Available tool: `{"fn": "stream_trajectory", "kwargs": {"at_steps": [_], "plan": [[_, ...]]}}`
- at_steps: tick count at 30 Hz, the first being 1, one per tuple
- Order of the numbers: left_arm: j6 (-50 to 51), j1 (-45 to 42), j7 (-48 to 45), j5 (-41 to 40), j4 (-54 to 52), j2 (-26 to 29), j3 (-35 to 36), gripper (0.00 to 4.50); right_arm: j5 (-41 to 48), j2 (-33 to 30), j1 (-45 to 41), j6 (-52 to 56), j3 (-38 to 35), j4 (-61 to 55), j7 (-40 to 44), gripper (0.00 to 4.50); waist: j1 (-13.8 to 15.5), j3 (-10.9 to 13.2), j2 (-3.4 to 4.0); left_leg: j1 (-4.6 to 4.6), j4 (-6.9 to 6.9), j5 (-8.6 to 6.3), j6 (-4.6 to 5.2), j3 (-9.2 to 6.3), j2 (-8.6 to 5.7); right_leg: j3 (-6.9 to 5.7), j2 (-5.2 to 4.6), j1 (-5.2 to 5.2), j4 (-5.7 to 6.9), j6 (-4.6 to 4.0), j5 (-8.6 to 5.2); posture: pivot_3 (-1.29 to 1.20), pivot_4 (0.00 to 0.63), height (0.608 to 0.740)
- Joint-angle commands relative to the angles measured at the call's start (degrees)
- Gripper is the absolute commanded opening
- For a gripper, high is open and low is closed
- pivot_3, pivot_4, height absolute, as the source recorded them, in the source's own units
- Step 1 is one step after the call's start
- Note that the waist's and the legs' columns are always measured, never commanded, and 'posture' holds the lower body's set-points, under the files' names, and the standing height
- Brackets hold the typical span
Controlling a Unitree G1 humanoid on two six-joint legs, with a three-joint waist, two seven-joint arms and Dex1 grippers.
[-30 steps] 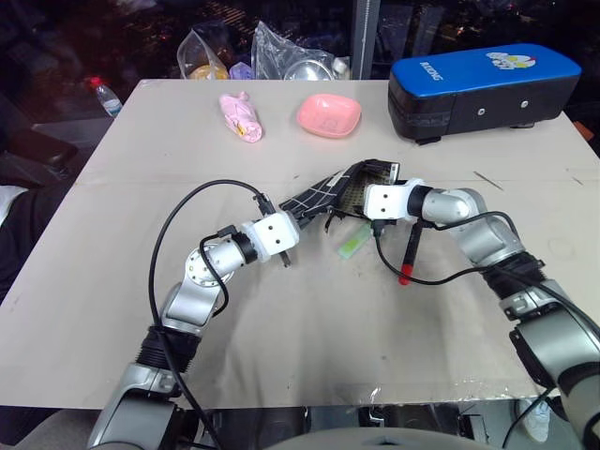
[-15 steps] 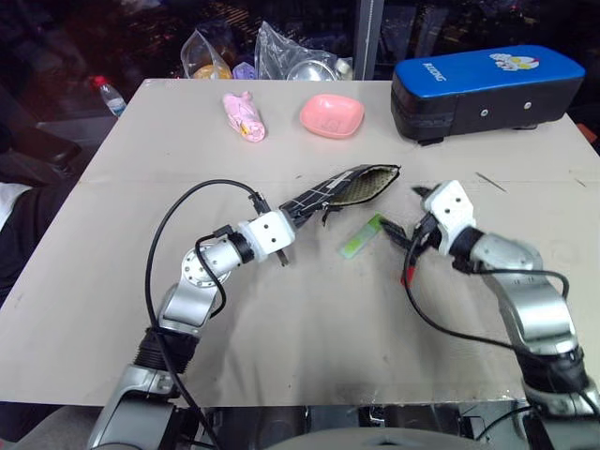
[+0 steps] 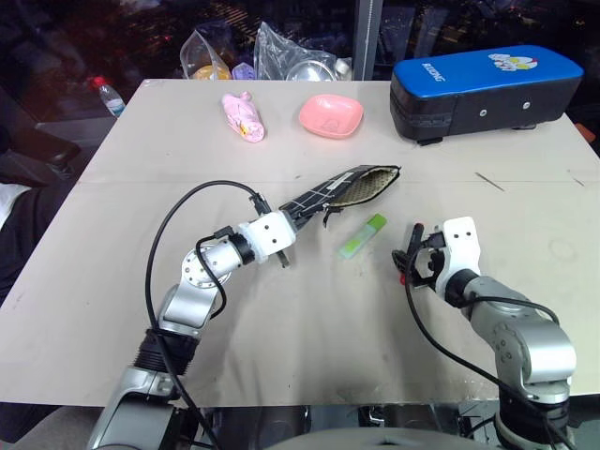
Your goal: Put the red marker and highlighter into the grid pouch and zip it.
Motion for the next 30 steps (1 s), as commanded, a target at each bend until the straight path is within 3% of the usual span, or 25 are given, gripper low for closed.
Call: {"fn": "stream_trajectory", "kwargs": {"at_steps": [1, 6, 11, 12, 21, 24, 30], "plan": [[-0.13, -0.19, 0.23, -0.51, -2.46, 0.0, 0.4, 0.0, 0.75, -1.15, 1.77, 1.3, 0.88, -1.95, -0.77, 4.43, 0.01, -0.01, -0.02, 0.0, 0.0, 0.0, 0.0, -0.03, 0.0, -0.01, 0.01, 0.0, 0.0, 0.0, 0.0, 0.0, 0.15, 0.686], [0.01, -0.38, 0.69, -0.08, -2.52, -0.22, 0.3, 0.0, 0.53, -3.2, 1.83, 1.24, 1.96, -1.33, -1.59, 2.45, -0.04, -0.03, -0.04, 0.0, 0.0, -0.01, 0.01, -0.05, 0.0, -0.02, 0.02, 0.02, 0.0, 0.0, 0.0, 0.0, 0.15, 0.686], [-0.03, -0.73, 0.97, 0.12, -2.15, -0.54, 0.15, 0.0, 0.11, -4.67, 1.1, 0.45, 0.9, -0.04, -2.79, 0.94, -0.05, -0.03, -0.05, 0.0, -0.02, -0.01, 0.01, -0.07, 0.0, -0.02, 0.04, 0.02, -0.02, 0.0, -0.01, 0.0, 0.15, 0.686], [-0.09, -0.8, 1.03, 0.19, -2.04, -0.65, 0.11, 0.0, 0.02, -4.8, 0.92, 0.11, 0.62, 0.24, -3.17, 0.41, -0.05, -0.03, -0.05, 0.0, -0.02, -0.01, 0.01, -0.08, 0.0, -0.02, 0.04, 0.02, -0.02, 0.0, -0.01, 0.0, 0.15, 0.686], [-0.41, -1.25, 1.3, 0.5, -1.26, -1.28, 0.07, 0.0, -0.28, -6.93, -3.96, -7.28, -2.86, 4.0, -3.4, 0.32, 0.01, -0.03, -0.05, 0.01, 0.0, -0.06, 0.1, -0.1, -0.02, -0.01, 0.03, 0.07, -0.01, 0.0, 0.0, 0.0, 0.15, 0.686], [-0.42, -1.15, 1.29, 0.42, -1.4, -1.37, 0.13, 0.0, -0.38, -18.07, -6.62, -17.54, 1.26, 6.56, 7.37, 0.32, -0.04, 0.03, 0.04, 0.0, 0.0, -0.06, 0.1, -0.07, -0.04, 0.0, 0.03, 0.06, -0.03, 0.0, -0.01, 0.0, 0.15, 0.686], [-1.0, -1.51, 1.0, 0.45, -0.65, -1.84, -0.34, 0.0, -2.33, -30.65, -9.8, -30.54, 4.56, 9.28, 17.89, 0.32, -0.05, 0.05, 0.04, 0.01, -0.12, -0.08, 0.14, -0.14, 0.01, -0.02, 0.17, 0.05, -0.1, 0.0, -0.02, 0.0, 0.15, 0.686]]}}
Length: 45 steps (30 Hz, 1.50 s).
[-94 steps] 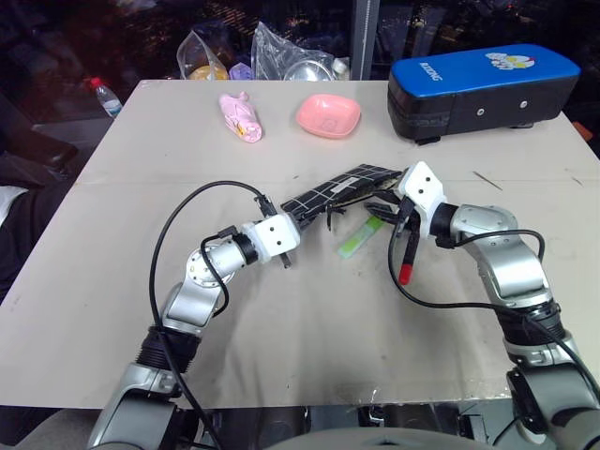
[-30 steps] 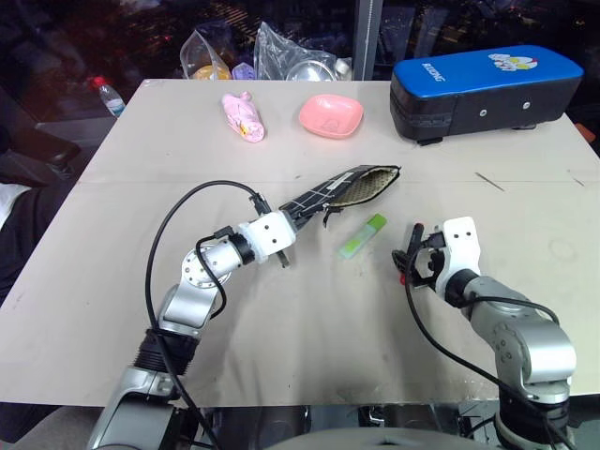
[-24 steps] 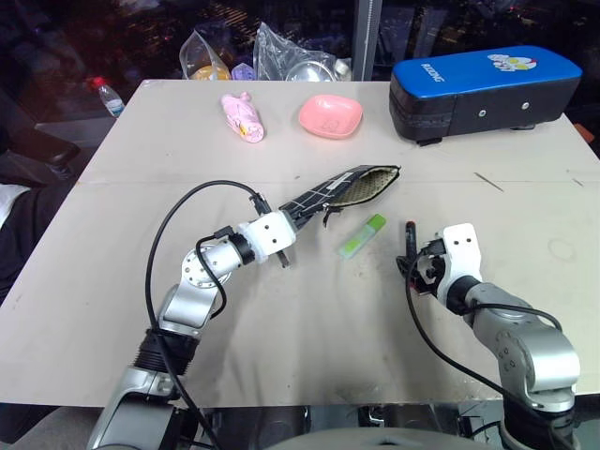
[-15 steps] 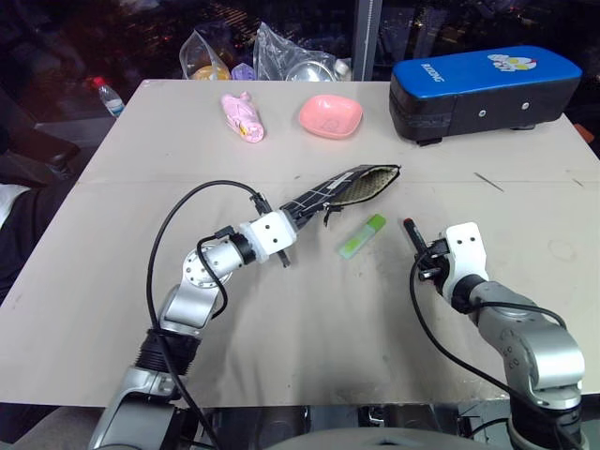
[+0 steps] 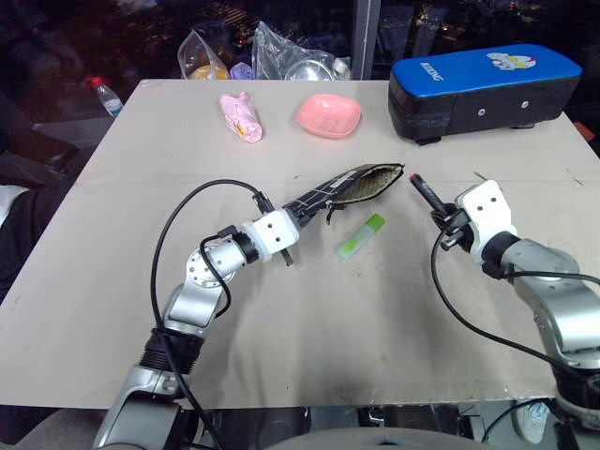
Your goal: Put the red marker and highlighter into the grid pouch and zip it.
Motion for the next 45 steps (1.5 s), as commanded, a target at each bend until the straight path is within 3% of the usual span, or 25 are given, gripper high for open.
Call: {"fn": "stream_trajectory", "kwargs": {"at_steps": [1, 4, 11, 25, 32, 38, 41, 45], "plan": [[-1.18, -1.1, 0.32, 0.05, -0.5, -0.07, -0.19, 0.0, -3.89, -8.22, -2.95, -11.01, 3.38, 1.46, 7.49, 0.32, -0.01, 0.05, 0.07, 0.0, 0.03, 0.0, 0.0, 0.04, 0.0, 0.03, -0.02, -0.01, 0.01, 0.0, 0.0, 0.0, 0.15, 0.686], [-1.27, -1.1, 0.28, 0.04, -0.5, -0.1, -0.31, 0.0, -8.75, -13.67, -6.53, -19.79, 7.9, 5.64, 11.35, 0.32, -0.09, 0.05, 0.03, 0.0, 0.07, -0.02, 0.03, 0.09, -0.03, 0.07, -0.08, 0.0, 0.0, 0.01, 0.01, 0.0, 0.15, 0.686], [-1.44, -1.35, 0.28, 0.17, -0.76, -0.03, -0.91, 0.0, -19.46, -15.05, -17.3, -34.94, 15.84, 18.71, 14.34, 0.32, 0.04, 0.06, 0.02, 0.01, 0.08, 0.09, -0.15, 0.13, 0.0, 0.08, -0.07, 0.0, 0.01, 0.01, 0.01, 0.0, 0.15, 0.686], [-5.32, -4.9, -1.94, 1.4, 0.85, 1.72, -2.56, 0.0, -33.38, -6.6, -35.58, -66.09, 26.72, 42.16, 14.11, 0.32, -0.08, 0.07, 0.04, 0.02, 0.15, 0.09, -0.16, 0.58, 0.02, 0.08, -0.19, -0.08, 0.1, 0.01, 0.01, 0.0, 0.15, 0.686], [-5.52, -5.84, -2.75, 0.03, 1.52, 1.64, -1.63, 0.0, -34.07, -2.1, -38.39, -72.83, 26.47, 50.31, 13.54, 0.32, -0.01, 0.07, 0.04, 0.0, 0.16, 0.1, -0.16, 0.66, 0.03, 0.07, -0.21, -0.09, 0.1, 0.0, 0.01, 0.0, 0.15, 0.686], [-4.26, -4.99, -2.06, -0.56, 2.21, 1.7, -0.36, 0.0, -29.24, -1.81, -37.32, -71.35, 22.94, 48.96, 16.11, 3.2, -0.04, 0.08, 0.06, 0.0, 0.17, 0.1, -0.16, 0.67, 0.04, 0.07, -0.23, -0.1, 0.12, 0.0, 0.01, 0.0, 0.15, 0.686], [-4.26, -4.53, -1.95, -0.71, 3.09, 1.85, 0.03, 0.0, -26.1, -3.09, -35.98, -69.64, 20.88, 46.62, 18.53, 4.36, -0.02, 0.08, 0.06, 0.0, 0.17, 0.1, -0.16, 0.67, 0.04, 0.07, -0.23, -0.09, 0.12, 0.0, 0.01, 0.0, 0.15, 0.686], [-4.39, -4.93, -1.75, -1.23, 4.5, 1.85, 0.52, 0.0, -19.22, -3.61, -34.5, -62.03, 17.31, 41.87, 23.23, 4.44, 0.0, 0.08, 0.06, -0.01, 0.18, 0.1, -0.16, 0.66, 0.04, 0.05, -0.24, -0.09, 0.12, 0.0, 0.02, 0.0, 0.15, 0.686]]}}
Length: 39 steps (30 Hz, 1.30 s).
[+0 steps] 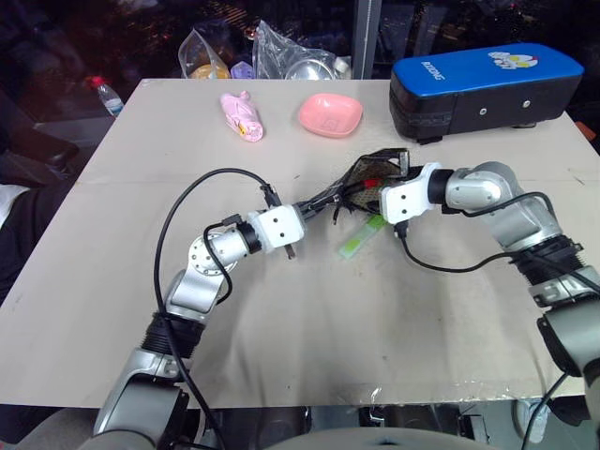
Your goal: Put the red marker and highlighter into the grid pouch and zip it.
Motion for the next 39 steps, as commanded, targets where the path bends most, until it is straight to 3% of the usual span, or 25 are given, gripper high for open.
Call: {"fn": "stream_trajectory", "kwargs": {"at_steps": [1, 8, 11, 15, 29, 36, 39], "plan": [[-0.24, -0.64, 0.92, -1.27, 0.31, 0.32, 2.0, 0.0, 9.31, 0.1, 0.25, 8.96, -5.77, -6.61, 4.31, 4.44, -0.03, 0.0, 0.0, 0.01, 0.0, 0.0, 0.0, -0.01, 0.0, 0.0, 0.0, 0.0, 0.01, 0.0, 0.0, 0.0, 0.15, 0.686], [1.19, -0.2, 1.74, -2.32, -0.25, 1.23, 4.4, 0.0, 30.11, -1.31, 4.64, 33.07, -10.28, -16.42, 19.34, 4.44, -0.01, 0.0, 0.0, 0.01, -0.01, 0.0, 0.01, -0.26, 0.0, -0.05, 0.0, 0.02, 0.0, -0.01, 0.01, 0.0, 0.15, 0.686], [1.82, 0.32, 2.02, -2.39, -1.17, 1.7, 5.05, 0.0, 33.63, -3.16, 5.85, 38.63, -9.17, -18.13, 25.36, 4.44, 0.04, 0.0, 0.0, 0.01, 0.0, -0.01, 0.02, -0.32, -0.02, -0.05, -0.02, 0.03, 0.01, -0.01, 0.01, 0.0, 0.15, 0.686], [2.5, 0.82, 2.35, -2.21, -2.23, 1.92, 5.68, 0.0, 33.6, -3.5, 5.85, 40.24, -7.2, -15.95, 29.69, 4.44, 0.04, 0.0, 0.0, 0.02, -0.01, -0.02, 0.03, -0.37, -0.03, -0.05, -0.02, 0.03, 0.0, -0.01, 0.01, 0.0, 0.15, 0.686], [7.47, 4.67, 5.7, -0.79, -9.89, 2.6, 7.1, 0.0, 16.83, 11.86, -11.93, 16.52, 1.28, 32.93, 34.07, 4.44, -0.02, 0.02, 0.03, 0.0, -0.03, -0.01, 0.01, -0.16, -0.01, -0.06, -0.01, 0.0, -0.01, -0.02, 0.02, 0.0, 0.15, 0.686], [8.22, 5.39, 6.24, -0.31, -10.79, 2.84, 7.21, 0.0, 11.62, 12.96, -14.9, 15.54, 2.41, 41.42, 36.95, 4.44, -0.08, 0.04, 0.06, 0.01, -0.03, -0.01, 0.01, -0.11, 0.0, -0.08, -0.02, 0.01, 0.01, -0.02, 0.01, 0.0, 0.15, 0.686], [8.2, 5.31, 6.31, -0.21, -10.63, 2.81, 6.96, 0.0, 11.07, 13.02, -15.12, 15.67, 1.58, 41.75, 37.11, 3.16, -0.13, 0.04, 0.07, 0.01, -0.02, -0.01, 0.01, -0.12, 0.01, -0.06, -0.04, 0.0, 0.01, -0.02, 0.02, 0.0, 0.15, 0.686]]}}
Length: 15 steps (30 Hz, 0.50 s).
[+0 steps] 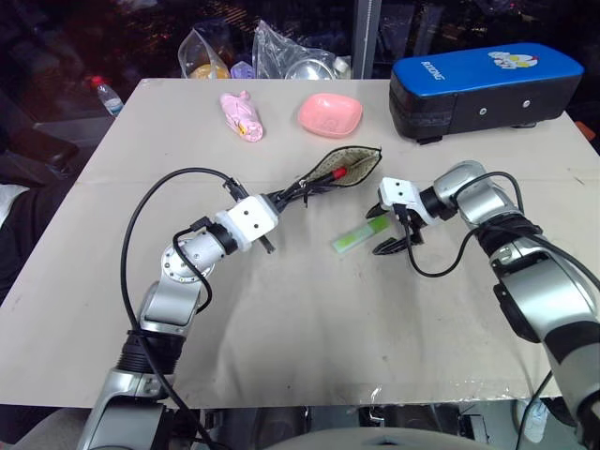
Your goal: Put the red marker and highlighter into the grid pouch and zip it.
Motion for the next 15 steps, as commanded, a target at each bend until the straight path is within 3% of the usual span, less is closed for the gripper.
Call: {"fn": "stream_trajectory", "kwargs": {"at_steps": [1, 5, 15], "plan": [[-0.28, -0.33, 0.63, 0.13, -2.43, 0.37, 0.65, 0.0, -1.28, -0.45, -0.28, -0.09, -0.7, 0.44, 1.44, 2.68, -0.01, 0.0, 0.0, 0.0, 0.0, 0.0, 0.0, 0.0, 0.0, -0.01, 0.0, 0.0, 0.0, 0.0, 0.0, 0.0, 0.15, 0.686], [-0.73, -0.84, 0.42, 0.24, -1.62, -0.13, -0.19, 0.0, -1.14, -2.0, 1.3, 0.15, -1.52, -2.42, 2.13, 0.76, 0.05, 0.0, 0.0, 0.0, 0.0, 0.0, 0.0, 0.0, 0.0, 0.0, -0.01, 0.0, 0.0, 0.0, 0.0, 0.0, 0.15, 0.686], [-2.01, -2.8, -0.56, 0.53, 0.17, -1.44, -2.98, 0.0, 5.9, -8.98, 8.99, 11.47, -9.49, -28.89, 0.39, 0.74, -0.18, 0.05, 0.08, -0.01, 0.01, 0.0, 0.0, -0.1, 0.01, -0.01, 0.0, -0.01, 0.01, 0.0, 0.0, 0.0, 0.15, 0.686]]}}
